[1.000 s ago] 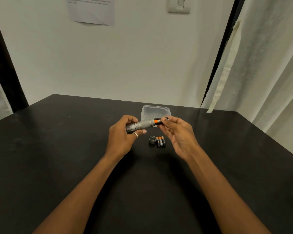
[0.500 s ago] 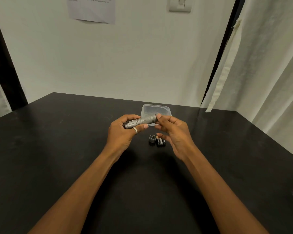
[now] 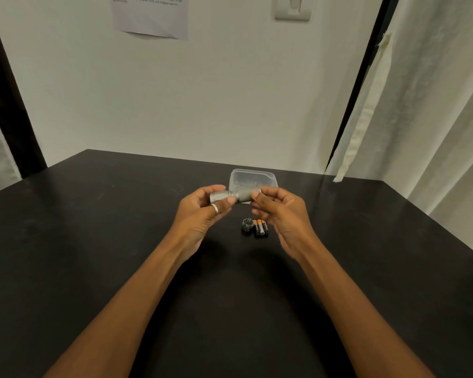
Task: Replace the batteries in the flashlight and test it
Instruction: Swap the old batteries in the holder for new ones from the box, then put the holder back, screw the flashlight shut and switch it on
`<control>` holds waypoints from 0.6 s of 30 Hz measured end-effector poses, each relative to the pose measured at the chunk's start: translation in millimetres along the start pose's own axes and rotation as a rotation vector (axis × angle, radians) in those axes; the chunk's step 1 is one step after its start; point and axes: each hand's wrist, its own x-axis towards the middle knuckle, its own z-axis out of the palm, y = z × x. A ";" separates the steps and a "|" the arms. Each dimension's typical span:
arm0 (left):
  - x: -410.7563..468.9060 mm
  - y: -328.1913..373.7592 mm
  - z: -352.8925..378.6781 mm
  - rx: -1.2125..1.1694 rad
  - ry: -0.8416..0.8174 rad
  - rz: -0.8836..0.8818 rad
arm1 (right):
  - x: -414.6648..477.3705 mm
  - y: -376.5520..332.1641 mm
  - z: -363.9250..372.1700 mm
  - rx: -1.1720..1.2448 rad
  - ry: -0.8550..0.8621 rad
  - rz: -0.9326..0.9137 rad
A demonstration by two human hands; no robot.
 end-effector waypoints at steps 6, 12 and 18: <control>5.1 6.9 -3.5 -0.364 0.106 -0.084 | 5.2 3.8 -3.8 -0.441 0.111 -0.119; 9.1 10.1 -8.7 -0.496 0.177 -0.107 | 8.5 20.0 -10.5 -1.297 -0.053 -0.178; 8.0 9.5 -7.7 -0.470 0.142 -0.134 | 10.1 32.9 -6.9 -1.415 -0.065 -0.172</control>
